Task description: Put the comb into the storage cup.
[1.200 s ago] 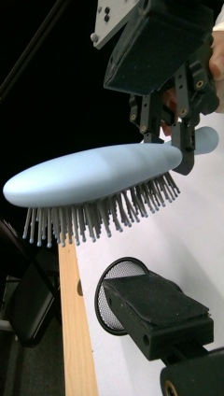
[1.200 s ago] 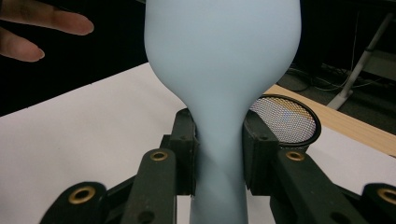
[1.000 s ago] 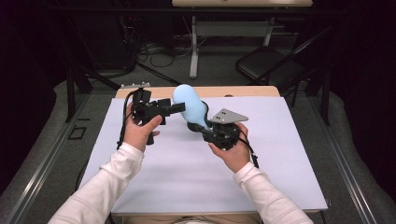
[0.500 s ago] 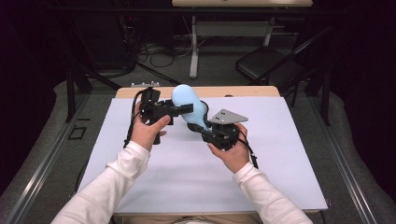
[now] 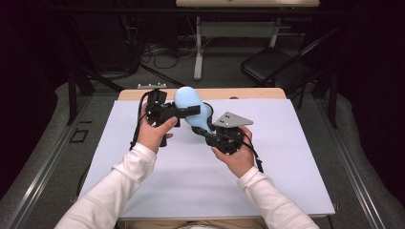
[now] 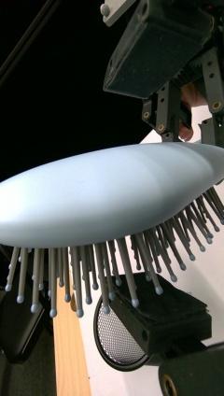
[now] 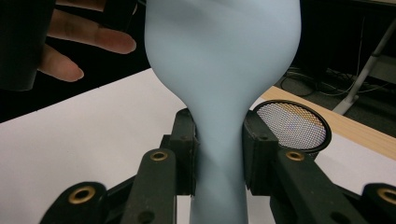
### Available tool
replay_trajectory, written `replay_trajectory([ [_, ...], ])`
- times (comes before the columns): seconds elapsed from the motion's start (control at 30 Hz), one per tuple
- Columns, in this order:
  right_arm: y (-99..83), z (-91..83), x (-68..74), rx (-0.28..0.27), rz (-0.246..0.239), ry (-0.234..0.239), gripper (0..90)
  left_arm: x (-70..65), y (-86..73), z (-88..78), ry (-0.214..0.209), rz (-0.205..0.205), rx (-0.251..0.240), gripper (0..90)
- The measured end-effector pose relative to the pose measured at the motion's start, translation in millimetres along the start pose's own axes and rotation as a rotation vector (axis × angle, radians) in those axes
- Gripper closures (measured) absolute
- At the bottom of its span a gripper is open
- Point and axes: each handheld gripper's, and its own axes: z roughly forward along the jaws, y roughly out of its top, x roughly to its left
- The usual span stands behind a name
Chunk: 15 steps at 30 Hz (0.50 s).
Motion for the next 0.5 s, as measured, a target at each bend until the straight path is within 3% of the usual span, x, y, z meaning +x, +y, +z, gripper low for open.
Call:
replay_trajectory([
  [0.5,0.1,-0.2,2.3,-0.006,0.000,0.009,69.5,-0.3,0.2,6.2,-0.019,-0.010,-0.003,9.5],
])
